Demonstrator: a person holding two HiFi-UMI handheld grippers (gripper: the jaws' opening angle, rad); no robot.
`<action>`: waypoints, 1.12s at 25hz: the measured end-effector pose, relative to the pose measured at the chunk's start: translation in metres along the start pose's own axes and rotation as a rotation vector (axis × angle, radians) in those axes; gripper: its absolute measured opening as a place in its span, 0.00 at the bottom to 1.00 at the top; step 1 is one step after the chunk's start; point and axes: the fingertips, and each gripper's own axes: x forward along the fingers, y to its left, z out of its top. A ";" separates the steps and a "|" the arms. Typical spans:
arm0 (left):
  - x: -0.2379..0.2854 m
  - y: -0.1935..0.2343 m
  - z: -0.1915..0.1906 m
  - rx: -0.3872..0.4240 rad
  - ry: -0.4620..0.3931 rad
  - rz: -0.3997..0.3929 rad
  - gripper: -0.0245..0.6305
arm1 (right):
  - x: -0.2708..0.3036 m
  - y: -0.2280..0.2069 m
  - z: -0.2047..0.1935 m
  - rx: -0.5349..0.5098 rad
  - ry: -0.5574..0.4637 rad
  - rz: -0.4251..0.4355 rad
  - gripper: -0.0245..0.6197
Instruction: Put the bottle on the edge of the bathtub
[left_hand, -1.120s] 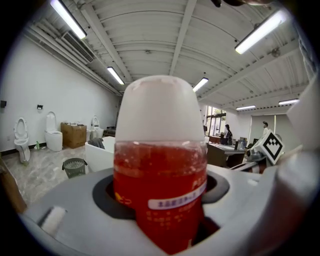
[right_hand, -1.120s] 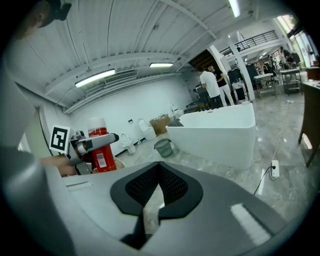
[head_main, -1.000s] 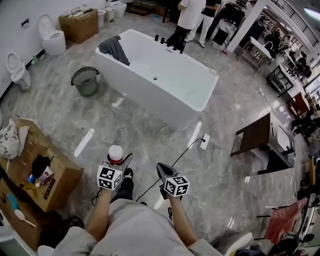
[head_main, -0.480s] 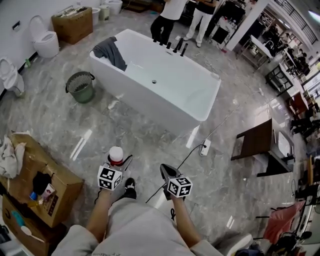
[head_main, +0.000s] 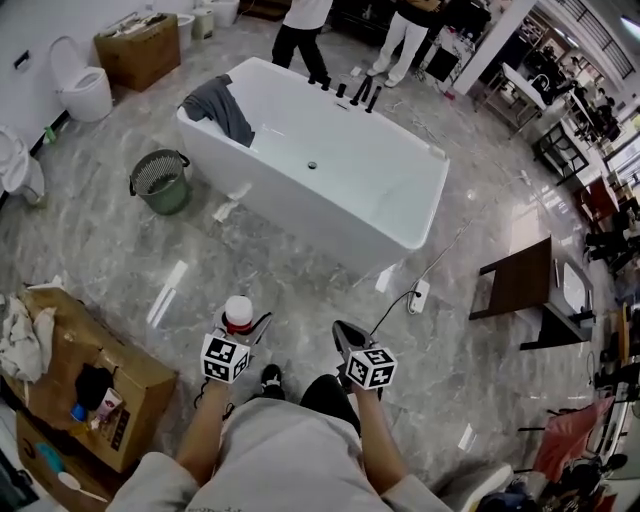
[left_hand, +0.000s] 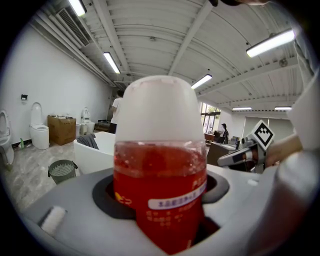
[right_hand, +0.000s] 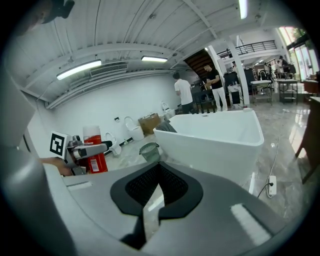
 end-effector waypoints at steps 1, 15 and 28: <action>0.003 0.003 0.002 0.000 -0.002 -0.001 0.58 | 0.002 -0.002 0.001 0.000 0.001 -0.004 0.04; 0.044 0.031 0.025 0.027 -0.018 0.026 0.58 | 0.069 -0.019 0.035 -0.134 0.070 0.095 0.04; 0.163 0.066 0.074 0.069 0.041 0.023 0.58 | 0.167 -0.041 0.163 -0.475 0.131 0.322 0.04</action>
